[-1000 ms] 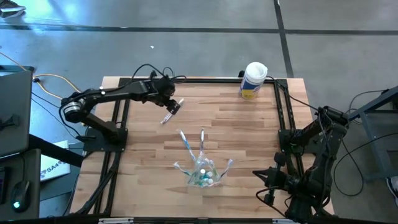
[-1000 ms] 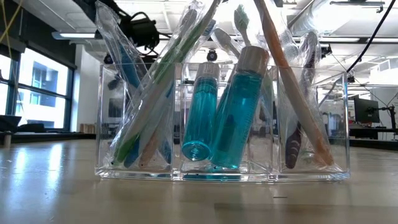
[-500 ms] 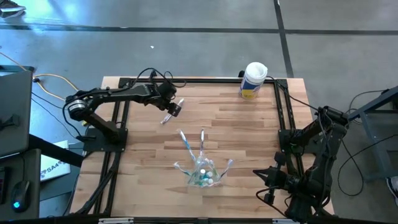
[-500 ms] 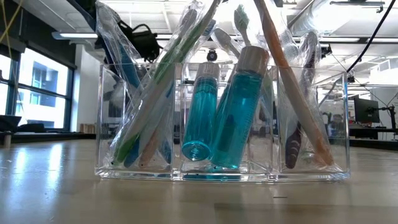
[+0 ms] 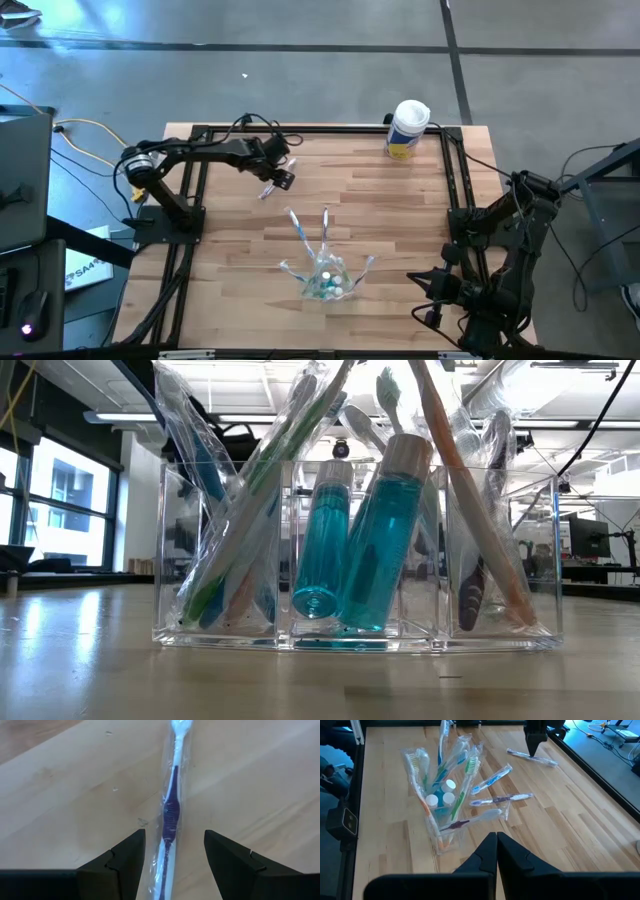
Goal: Pick & Place toothbrushing station
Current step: Put the purple toothbrush into the transparent organizer
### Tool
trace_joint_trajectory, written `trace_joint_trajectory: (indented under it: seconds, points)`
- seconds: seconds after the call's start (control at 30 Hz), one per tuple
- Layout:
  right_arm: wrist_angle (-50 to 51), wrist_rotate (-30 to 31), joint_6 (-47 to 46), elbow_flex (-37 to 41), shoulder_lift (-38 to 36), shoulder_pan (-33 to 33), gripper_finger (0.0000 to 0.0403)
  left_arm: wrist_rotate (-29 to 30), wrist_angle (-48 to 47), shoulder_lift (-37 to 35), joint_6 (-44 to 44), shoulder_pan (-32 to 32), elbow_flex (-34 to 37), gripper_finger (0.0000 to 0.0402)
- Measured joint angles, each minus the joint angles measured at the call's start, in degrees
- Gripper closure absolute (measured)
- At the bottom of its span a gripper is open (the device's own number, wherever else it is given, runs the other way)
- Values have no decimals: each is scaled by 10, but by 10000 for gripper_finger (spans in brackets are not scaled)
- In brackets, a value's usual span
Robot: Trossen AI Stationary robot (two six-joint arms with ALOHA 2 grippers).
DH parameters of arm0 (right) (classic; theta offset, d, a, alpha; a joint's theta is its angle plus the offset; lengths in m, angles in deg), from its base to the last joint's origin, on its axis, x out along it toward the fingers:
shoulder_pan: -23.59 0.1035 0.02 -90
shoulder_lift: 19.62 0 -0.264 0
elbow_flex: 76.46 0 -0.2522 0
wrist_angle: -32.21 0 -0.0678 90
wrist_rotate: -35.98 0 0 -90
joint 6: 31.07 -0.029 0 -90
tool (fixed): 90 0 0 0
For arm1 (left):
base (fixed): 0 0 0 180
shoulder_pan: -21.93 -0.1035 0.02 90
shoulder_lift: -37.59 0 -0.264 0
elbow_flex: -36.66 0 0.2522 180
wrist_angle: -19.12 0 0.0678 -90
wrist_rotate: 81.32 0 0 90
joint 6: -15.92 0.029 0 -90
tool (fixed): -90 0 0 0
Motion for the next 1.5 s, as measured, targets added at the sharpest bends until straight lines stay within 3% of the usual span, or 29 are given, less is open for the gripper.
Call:
trace_joint_trajectory:
  seconds: [0.57,0.73,0.93,1.2,1.5]
  points:
    - [-4,1,-1,0,0,0,401,30,19,86,1,1,-4,205]
    - [-6,0,0,0,0,0,401,34,6,92,0,1,-4,261]
    - [-6,-1,0,0,0,0,401,41,-2,94,2,0,-2,378]
    - [-6,-1,3,0,0,0,401,49,-25,83,1,0,-2,393]
    - [1,-1,4,0,0,0,401,80,-84,2,-13,38,-10,394]
